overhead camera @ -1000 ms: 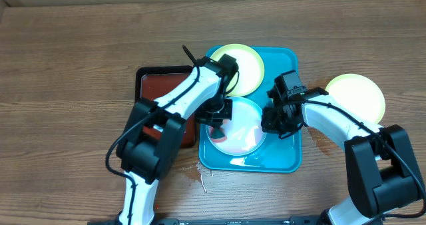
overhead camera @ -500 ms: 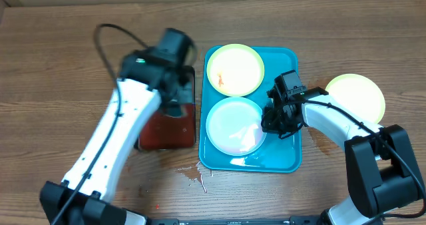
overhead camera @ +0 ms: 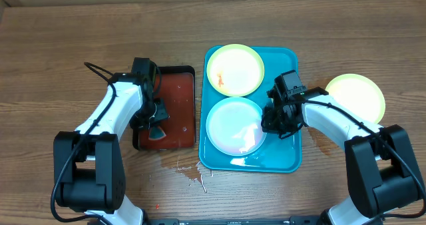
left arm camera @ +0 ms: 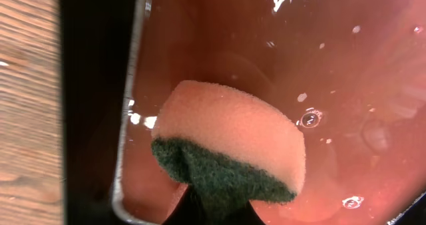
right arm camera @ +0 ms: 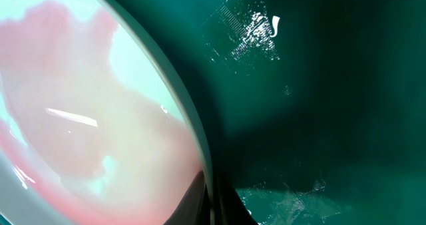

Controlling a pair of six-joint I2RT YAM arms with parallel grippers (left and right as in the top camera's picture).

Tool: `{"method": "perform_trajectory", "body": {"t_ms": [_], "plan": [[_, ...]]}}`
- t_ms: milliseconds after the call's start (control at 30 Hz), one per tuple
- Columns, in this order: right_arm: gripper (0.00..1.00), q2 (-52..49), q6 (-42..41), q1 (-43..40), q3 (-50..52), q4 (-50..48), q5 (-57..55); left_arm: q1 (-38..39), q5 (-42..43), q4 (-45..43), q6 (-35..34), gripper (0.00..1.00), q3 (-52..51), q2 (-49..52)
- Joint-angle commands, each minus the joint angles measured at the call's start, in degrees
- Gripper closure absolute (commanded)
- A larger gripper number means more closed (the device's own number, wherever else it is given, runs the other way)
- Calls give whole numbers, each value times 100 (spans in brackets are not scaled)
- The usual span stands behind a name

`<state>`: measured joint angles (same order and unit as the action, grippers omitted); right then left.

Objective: Clean dirty plates on tray and stack at the side
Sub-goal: 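Move the sponge back over the red tray with the left gripper, then lift the white plate by its rim with the right gripper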

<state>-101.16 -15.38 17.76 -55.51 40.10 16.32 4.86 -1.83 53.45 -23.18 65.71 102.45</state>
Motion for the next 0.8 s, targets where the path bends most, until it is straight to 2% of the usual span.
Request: {"method": "perform_trajectory", "body": {"t_ms": [0, 133, 300, 333, 367, 400, 567, 767], "plan": [[96, -162, 42, -20, 9, 146, -476, -24, 310, -31, 155, 65, 116, -131], [96, 70, 46, -4, -442, 798, -984, -50, 686, 323, 245, 39, 468, -433], [96, 356, 433, 151, -1580, 1996, -1419, -52, 734, 909, 245, 26, 1115, -1029], [96, 356, 542, 219, -1906, 2277, -1504, -55, 737, 1008, 245, 18, 1272, -1158], [96, 354, 608, 286, -2181, 2492, -1606, -61, 739, 1113, 243, 5, 1440, -1279], [96, 354, 678, 363, -2433, 2653, -1707, -72, 739, 1196, 243, 0, 1593, -1377], [96, 354, 861, 935, -3394, 2883, -2256, -83, 815, 1567, 243, 0, 2343, -1897], [96, 238, 765, 1829, -3574, 1882, -2977, -83, 1047, 1676, 238, 0, 2715, -2365]]}}
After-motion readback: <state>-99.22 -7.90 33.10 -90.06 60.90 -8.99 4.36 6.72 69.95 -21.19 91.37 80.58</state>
